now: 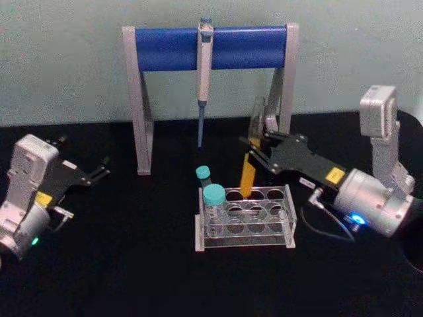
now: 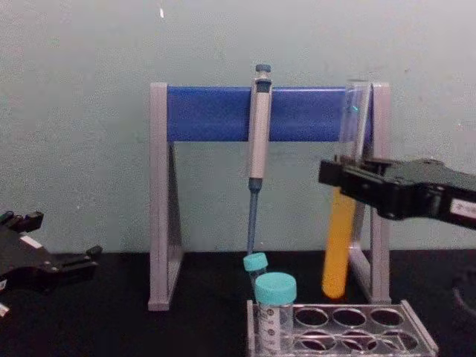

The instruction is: Pick up the test tube from the test tube rack, shake it, then place it back into the test tube rack.

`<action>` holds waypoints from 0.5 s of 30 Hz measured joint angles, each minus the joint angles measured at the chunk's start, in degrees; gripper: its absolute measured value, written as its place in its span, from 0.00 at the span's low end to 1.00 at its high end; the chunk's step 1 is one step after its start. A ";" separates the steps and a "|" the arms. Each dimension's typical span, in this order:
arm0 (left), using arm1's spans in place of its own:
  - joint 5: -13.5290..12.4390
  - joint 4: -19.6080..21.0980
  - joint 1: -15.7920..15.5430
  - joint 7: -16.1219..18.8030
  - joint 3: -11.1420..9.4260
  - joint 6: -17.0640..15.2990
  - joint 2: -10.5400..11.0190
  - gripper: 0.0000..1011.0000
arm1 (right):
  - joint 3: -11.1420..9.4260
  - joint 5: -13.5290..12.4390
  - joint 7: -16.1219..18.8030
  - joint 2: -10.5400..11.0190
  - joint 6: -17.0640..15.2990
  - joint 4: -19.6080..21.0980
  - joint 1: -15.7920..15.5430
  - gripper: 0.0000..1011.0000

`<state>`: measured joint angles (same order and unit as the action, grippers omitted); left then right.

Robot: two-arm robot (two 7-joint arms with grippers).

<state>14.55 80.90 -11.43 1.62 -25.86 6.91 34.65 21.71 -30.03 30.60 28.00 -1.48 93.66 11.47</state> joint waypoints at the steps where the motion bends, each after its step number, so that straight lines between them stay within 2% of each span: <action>1: 0.00 0.00 0.00 0.00 0.00 0.00 0.00 0.99 | 0.39 -0.01 -0.20 -0.81 0.75 -1.01 0.82 0.23; 7: 0.00 0.00 0.00 0.00 0.00 0.00 0.00 0.99 | 0.82 1.38 -3.35 -3.88 3.60 -4.93 3.22 0.23; 15: 0.00 0.00 0.00 0.00 0.00 0.00 0.00 0.99 | -0.21 3.85 -6.32 -5.15 4.74 -6.33 3.76 0.23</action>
<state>14.55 80.90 -11.43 1.62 -25.86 6.91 34.65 21.50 -26.18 24.28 22.85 3.26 87.33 15.23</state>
